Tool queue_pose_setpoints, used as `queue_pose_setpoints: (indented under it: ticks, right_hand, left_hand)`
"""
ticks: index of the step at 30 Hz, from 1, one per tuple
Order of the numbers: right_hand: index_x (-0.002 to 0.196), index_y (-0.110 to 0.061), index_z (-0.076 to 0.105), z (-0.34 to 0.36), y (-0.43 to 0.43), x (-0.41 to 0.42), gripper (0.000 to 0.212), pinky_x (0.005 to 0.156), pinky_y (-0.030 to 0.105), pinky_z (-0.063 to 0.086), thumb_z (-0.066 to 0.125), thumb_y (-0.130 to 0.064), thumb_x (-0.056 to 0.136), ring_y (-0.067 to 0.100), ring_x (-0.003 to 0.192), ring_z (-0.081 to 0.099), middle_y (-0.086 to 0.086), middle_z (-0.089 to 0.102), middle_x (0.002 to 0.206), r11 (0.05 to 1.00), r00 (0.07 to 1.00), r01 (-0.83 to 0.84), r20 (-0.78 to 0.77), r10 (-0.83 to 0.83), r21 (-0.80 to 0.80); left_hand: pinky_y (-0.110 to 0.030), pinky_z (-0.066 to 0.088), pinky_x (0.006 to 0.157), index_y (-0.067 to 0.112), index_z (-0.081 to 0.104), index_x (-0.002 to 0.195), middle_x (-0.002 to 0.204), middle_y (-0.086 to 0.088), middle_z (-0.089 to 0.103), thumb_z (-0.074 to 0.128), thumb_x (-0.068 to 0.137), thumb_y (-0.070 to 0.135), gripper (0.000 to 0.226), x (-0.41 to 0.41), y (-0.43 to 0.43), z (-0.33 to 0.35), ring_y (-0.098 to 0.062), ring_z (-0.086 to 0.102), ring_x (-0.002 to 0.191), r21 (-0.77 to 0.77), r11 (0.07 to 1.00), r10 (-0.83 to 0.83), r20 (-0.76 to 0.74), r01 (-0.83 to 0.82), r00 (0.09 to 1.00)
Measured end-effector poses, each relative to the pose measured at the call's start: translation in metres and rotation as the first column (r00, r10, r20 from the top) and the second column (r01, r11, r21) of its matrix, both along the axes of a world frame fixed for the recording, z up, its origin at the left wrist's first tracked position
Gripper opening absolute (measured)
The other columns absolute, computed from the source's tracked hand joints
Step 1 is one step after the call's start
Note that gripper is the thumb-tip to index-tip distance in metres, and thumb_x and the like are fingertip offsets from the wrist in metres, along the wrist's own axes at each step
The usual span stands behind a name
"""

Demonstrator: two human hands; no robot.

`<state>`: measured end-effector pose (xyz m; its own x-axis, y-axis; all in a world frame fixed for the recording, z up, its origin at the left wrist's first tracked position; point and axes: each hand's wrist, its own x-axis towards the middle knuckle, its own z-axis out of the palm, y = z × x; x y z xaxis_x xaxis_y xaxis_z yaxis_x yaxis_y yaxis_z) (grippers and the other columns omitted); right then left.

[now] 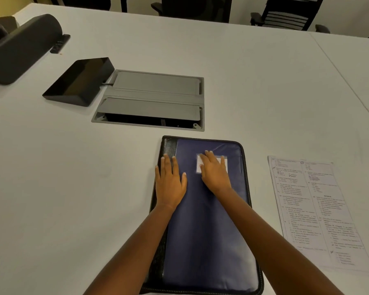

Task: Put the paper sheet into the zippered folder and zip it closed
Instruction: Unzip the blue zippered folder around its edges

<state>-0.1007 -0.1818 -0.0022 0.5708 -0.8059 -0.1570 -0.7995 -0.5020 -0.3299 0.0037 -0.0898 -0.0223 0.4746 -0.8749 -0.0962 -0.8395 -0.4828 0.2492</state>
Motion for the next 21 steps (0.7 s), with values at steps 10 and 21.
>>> queue_pose_setpoints:
  ticks: [10, 21]
  right_hand:
    - [0.124, -0.006, 0.052, 0.010, -0.077, 0.080, 0.039, 0.099, 0.043, 0.041, 0.041, 0.003, 0.089, 0.033, 0.118, 0.046, 0.018, 0.053, 0.127, 0.967, 0.966, -0.252, 0.044, 0.253, -0.034]
    - [0.108, -0.008, 0.065, 0.009, -0.115, 0.129, 0.023, 0.082, 0.027, 0.037, 0.053, -0.007, 0.089, 0.025, 0.100, 0.052, 0.016, 0.053, 0.115, 0.853, 0.877, -0.471, 0.017, 0.480, 0.225]
  left_hand:
    - [-0.040, -0.005, 0.119, 0.013, -0.002, 0.149, 0.159, -0.012, 0.003, 0.024, 0.097, 0.043, 0.065, 0.011, -0.036, -0.014, -0.025, 0.002, 0.148, -0.026, 1.000, -0.015, -0.006, 0.015, 1.000]
    - [-0.048, 0.047, 0.096, 0.005, 0.057, 0.125, 0.127, -0.017, 0.062, 0.054, 0.074, 0.040, 0.062, 0.009, -0.037, -0.006, -0.029, 0.061, 0.117, -0.074, 0.997, -0.003, 0.105, 0.011, 0.994]
